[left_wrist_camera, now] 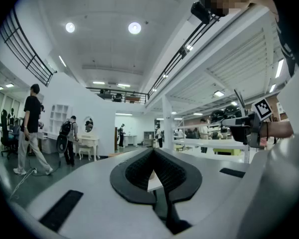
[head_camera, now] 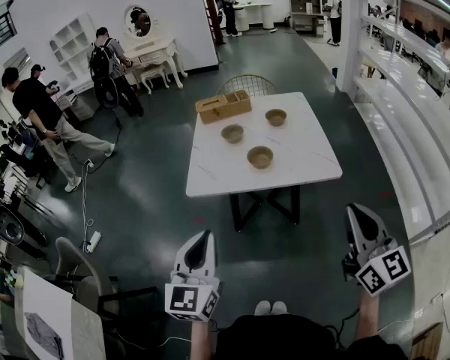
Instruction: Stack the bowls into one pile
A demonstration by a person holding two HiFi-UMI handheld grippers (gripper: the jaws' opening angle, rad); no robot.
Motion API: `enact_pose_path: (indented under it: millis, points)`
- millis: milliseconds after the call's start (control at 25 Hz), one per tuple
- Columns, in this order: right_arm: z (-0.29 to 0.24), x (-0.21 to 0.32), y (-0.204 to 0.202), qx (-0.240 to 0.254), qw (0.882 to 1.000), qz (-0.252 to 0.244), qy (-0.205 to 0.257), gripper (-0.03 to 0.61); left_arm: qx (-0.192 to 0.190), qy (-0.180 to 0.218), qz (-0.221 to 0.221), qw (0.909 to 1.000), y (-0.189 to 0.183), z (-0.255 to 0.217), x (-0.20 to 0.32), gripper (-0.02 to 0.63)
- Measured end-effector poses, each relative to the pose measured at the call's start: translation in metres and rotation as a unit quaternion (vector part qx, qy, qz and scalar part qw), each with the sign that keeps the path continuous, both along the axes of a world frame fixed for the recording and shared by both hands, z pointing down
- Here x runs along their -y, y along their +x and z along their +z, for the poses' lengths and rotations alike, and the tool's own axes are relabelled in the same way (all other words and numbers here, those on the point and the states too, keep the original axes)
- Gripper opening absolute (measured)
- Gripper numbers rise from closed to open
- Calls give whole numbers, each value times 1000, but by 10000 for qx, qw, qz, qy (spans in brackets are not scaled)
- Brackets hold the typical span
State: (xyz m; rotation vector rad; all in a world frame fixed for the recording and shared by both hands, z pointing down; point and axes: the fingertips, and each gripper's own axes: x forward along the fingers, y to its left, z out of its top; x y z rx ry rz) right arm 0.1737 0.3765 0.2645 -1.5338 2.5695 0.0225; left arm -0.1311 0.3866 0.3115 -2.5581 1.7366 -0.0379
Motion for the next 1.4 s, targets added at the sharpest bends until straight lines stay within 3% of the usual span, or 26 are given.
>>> enact_pose_path:
  millis: [440,680,800,1120,1400]
  points:
    - [13,-12,6,-147,9999,-79,-25,14,34,-195,-185,9996,8,8,-18,14]
    - [14,-21,18,491,9987,-118,-13,14,1,-292,-270,9992,24,15,-31,14]
    - [15,-19,22,547,9984,-150,-25,14,-33,-299,-255,9992,32,17,-30,14]
    - [24,3,23,701,9971,-216,-177,14,-73,-369,-280,9989,33,21,-7,14]
    - [26,56,15,651,9974,-221,-194,14,-263,-357,-277,9986,26,18,56,15]
